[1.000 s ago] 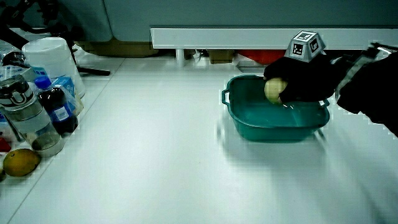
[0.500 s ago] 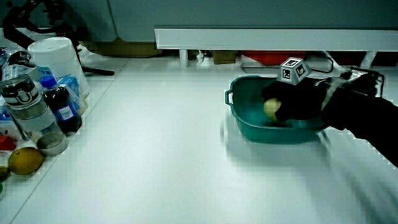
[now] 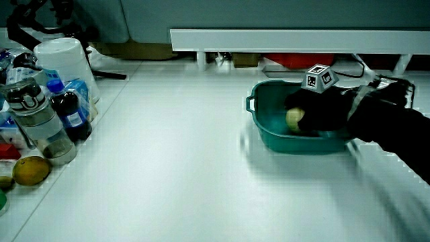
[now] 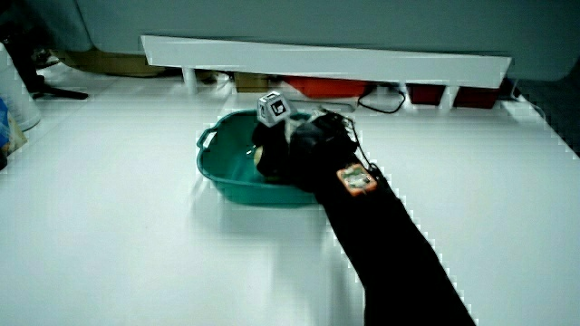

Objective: Place pear into plate

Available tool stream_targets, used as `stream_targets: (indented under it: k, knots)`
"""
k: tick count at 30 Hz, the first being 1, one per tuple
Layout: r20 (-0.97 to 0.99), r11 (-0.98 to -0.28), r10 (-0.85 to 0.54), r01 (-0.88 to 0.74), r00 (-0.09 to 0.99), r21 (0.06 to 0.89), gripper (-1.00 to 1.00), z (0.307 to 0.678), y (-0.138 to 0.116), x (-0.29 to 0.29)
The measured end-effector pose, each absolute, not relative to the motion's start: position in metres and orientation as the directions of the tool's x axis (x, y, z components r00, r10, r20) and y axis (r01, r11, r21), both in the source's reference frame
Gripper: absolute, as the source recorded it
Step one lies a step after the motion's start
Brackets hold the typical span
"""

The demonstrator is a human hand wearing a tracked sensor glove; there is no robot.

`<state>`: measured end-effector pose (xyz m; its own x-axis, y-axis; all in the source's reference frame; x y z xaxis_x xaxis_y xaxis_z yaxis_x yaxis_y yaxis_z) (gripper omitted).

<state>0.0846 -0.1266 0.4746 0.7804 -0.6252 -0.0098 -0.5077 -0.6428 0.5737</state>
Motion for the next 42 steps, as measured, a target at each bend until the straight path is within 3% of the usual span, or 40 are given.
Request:
stream_targets:
  k: [13,42]
  knots:
    - [-0.009,-0.647,-0.625,-0.512,0.78,0.564,0.0,0.4722,-0.1258,0.0858]
    - [0.005,-0.638,-0.598,-0.48,0.802,0.602,-0.73,0.4806,-0.1272,0.0934]
